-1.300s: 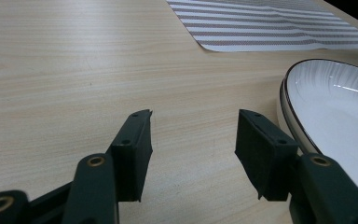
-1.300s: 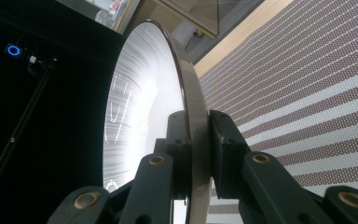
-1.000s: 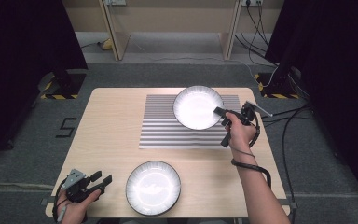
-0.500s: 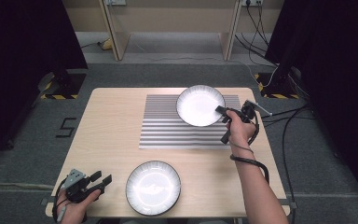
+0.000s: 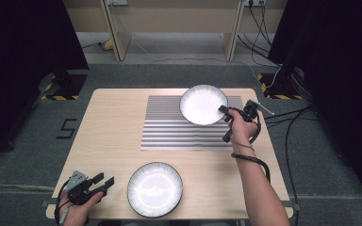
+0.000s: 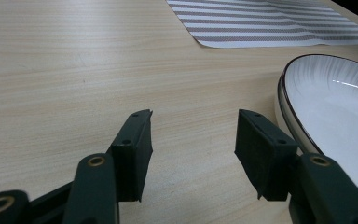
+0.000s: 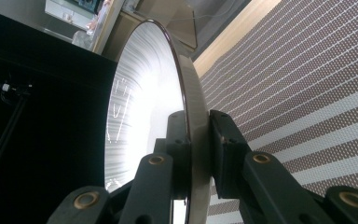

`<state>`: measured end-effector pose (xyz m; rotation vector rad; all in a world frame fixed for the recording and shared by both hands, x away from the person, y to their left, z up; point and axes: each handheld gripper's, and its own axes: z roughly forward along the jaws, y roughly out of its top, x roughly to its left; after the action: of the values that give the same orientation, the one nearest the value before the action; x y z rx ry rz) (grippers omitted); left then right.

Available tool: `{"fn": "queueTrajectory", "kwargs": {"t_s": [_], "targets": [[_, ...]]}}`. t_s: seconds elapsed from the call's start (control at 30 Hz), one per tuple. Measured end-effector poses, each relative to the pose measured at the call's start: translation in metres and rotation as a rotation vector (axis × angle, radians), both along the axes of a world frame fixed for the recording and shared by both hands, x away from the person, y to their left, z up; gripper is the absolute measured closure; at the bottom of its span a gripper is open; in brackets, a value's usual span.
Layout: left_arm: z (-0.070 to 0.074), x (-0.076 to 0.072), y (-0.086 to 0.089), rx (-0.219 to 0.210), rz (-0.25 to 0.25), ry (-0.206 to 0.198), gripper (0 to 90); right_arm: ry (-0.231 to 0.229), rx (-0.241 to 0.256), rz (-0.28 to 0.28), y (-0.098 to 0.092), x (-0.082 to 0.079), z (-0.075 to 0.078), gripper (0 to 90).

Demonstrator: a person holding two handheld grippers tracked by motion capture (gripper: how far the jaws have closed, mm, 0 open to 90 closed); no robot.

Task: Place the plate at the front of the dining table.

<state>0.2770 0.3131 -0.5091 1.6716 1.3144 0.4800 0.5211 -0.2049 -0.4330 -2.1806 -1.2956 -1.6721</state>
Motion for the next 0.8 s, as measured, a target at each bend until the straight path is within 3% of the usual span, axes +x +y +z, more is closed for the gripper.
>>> {"fn": "queueTrajectory", "kwargs": {"t_s": [0.8], "targets": [[-0.002, 0.000, 0.001, 0.001, 0.002, 0.005, 45.2, 0.039, -0.006, -0.006, 0.009, 0.018, -0.017, 78.7]]}}
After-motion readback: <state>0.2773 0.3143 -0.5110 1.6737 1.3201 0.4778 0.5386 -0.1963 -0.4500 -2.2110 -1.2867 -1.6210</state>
